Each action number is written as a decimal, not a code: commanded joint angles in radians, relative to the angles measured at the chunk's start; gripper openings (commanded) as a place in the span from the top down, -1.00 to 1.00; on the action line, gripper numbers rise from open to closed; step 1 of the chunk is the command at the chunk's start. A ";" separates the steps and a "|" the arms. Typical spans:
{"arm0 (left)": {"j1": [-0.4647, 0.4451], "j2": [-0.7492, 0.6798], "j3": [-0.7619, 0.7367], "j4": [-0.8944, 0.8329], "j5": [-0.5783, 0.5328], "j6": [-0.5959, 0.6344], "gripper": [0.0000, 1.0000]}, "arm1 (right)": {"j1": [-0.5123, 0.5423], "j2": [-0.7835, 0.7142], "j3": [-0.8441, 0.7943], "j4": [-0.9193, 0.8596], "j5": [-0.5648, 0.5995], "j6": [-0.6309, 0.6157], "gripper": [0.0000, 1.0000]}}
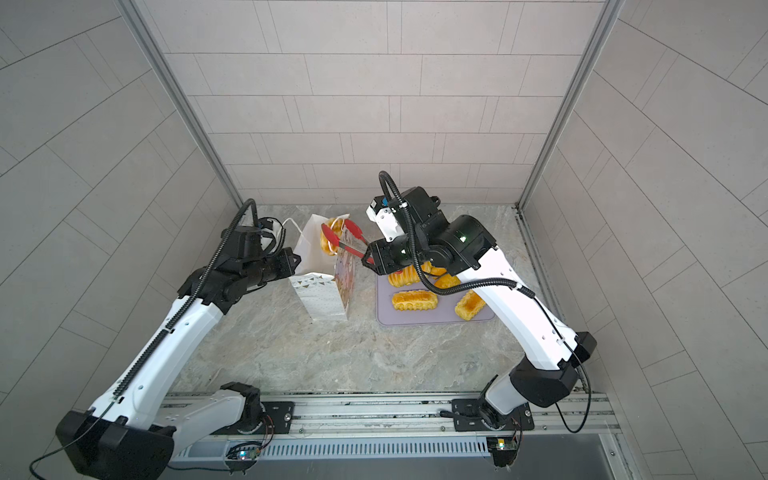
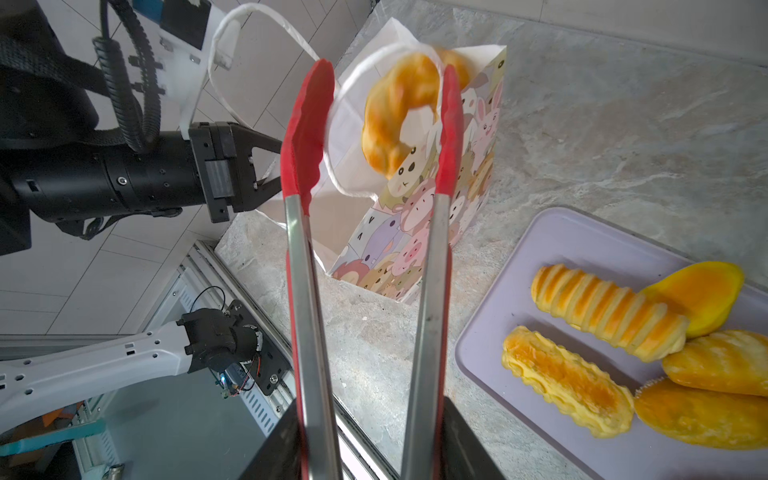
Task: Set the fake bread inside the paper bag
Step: 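Open the tongs to release the ring bread into the bag, then raise the empty tongs out of the bag while the left gripper holds the bag edge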
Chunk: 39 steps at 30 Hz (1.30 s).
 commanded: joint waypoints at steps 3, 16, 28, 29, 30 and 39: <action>-0.005 0.005 -0.013 0.009 -0.002 -0.002 1.00 | -0.009 -0.005 0.043 0.041 -0.025 0.005 0.06; -0.005 -0.012 -0.004 -0.008 -0.004 0.005 -0.05 | -0.121 -0.132 0.036 0.017 -0.019 0.008 0.07; -0.006 0.002 0.000 0.039 0.048 -0.016 0.24 | -0.201 -0.200 -0.102 0.067 -0.097 0.031 0.08; -0.006 0.004 0.003 0.043 0.053 -0.016 0.21 | -0.202 -0.200 -0.106 0.074 -0.107 0.033 0.08; -0.007 0.006 0.005 0.047 0.061 -0.017 0.13 | -0.202 -0.201 -0.103 0.075 -0.112 0.035 0.08; -0.005 -0.107 -0.079 0.212 0.288 -0.037 -0.64 | -0.201 -0.182 -0.076 0.074 -0.126 0.040 0.07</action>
